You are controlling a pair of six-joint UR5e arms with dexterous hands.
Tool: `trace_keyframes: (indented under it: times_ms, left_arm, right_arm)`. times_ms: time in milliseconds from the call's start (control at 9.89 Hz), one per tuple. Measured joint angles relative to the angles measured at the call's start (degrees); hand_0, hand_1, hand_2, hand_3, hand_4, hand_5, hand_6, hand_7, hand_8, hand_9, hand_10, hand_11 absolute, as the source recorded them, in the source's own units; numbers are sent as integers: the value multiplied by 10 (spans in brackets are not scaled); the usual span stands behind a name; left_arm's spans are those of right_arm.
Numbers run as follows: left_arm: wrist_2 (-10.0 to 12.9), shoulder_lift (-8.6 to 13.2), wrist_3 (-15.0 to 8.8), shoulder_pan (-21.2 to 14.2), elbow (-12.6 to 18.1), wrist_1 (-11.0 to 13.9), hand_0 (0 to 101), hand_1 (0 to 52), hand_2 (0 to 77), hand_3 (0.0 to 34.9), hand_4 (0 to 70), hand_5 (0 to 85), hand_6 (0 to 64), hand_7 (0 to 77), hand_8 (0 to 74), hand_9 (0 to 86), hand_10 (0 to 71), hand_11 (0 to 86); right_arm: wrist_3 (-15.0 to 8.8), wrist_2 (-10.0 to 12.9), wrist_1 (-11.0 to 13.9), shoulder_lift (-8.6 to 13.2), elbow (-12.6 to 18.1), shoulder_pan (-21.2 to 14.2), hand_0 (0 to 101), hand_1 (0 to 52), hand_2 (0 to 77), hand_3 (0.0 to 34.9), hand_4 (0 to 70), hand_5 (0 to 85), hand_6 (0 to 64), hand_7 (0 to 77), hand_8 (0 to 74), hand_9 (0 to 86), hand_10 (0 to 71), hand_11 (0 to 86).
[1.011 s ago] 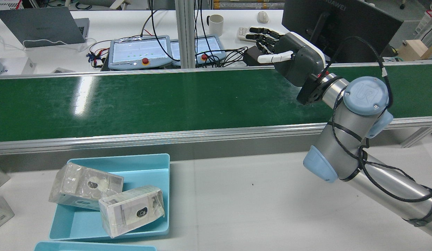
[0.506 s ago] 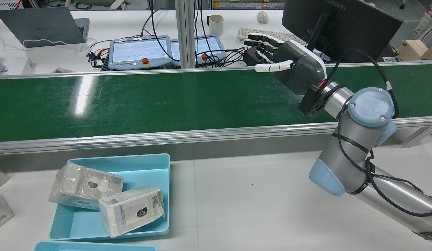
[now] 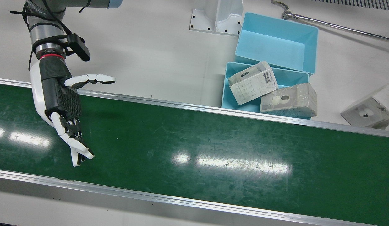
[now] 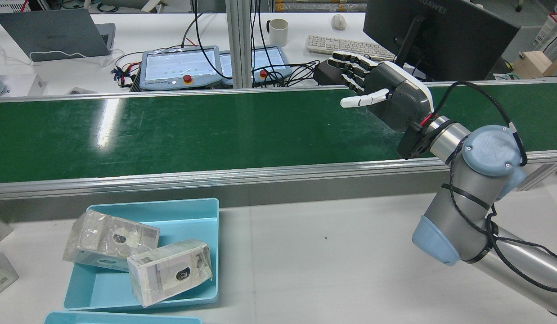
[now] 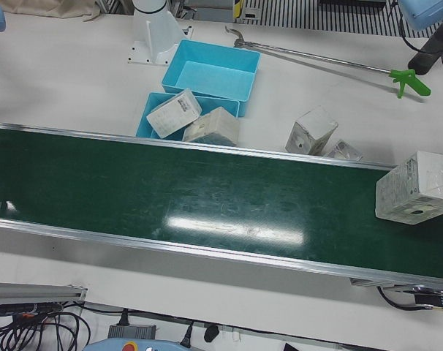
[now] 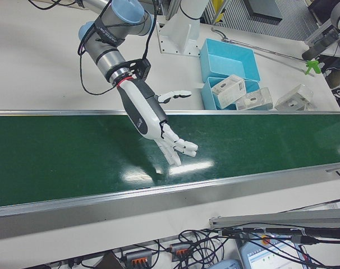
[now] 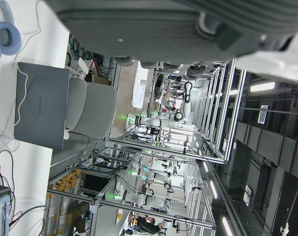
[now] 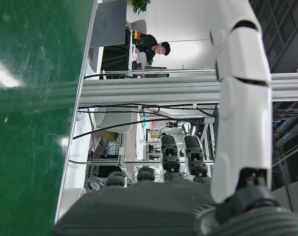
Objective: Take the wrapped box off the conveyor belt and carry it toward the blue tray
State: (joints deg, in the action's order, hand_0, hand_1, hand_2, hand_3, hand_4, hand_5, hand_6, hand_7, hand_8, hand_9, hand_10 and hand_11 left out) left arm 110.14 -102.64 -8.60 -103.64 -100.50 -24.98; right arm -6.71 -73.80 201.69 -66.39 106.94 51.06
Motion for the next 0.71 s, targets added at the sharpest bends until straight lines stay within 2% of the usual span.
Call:
trace_keyframes:
  times_ms: [101, 202, 404, 607, 708]
  left_arm:
    - [0, 0, 0, 0, 0, 0, 0, 0, 5, 0, 0, 11, 0, 5, 5, 0, 5, 5]
    - [0, 0, 0, 0, 0, 0, 0, 0, 5, 0, 0, 11, 0, 5, 5, 0, 5, 5]
    - [0, 0, 0, 0, 0, 0, 0, 0, 11, 0, 0, 11, 0, 5, 5, 0, 0, 5]
    - [0, 0, 0, 0, 0, 0, 0, 0, 5, 0, 0, 11, 0, 5, 5, 0, 5, 0]
    - [0, 0, 0, 0, 0, 0, 0, 0, 11, 0, 0, 5, 0, 5, 5, 0, 5, 0]
  right_arm:
    - [0, 0, -10, 0, -4, -1, 485, 164, 136, 53, 54, 158, 16, 136, 22, 22, 11, 27]
    - [0, 0, -32, 0, -10, -1, 480, 153, 136, 24, 54, 147, 16, 136, 5, 22, 11, 22]
    - [0, 1, -69, -1, -22, -3, 480, 153, 136, 24, 54, 147, 16, 136, 5, 22, 33, 49]
    - [-1, 1, -81, -1, -26, -5, 471, 136, 125, 15, 65, 147, 27, 153, 5, 38, 33, 60]
    - [-1, 1, -82, -1, -26, -7, 469, 136, 131, 16, 93, 164, 38, 169, 5, 44, 33, 60]
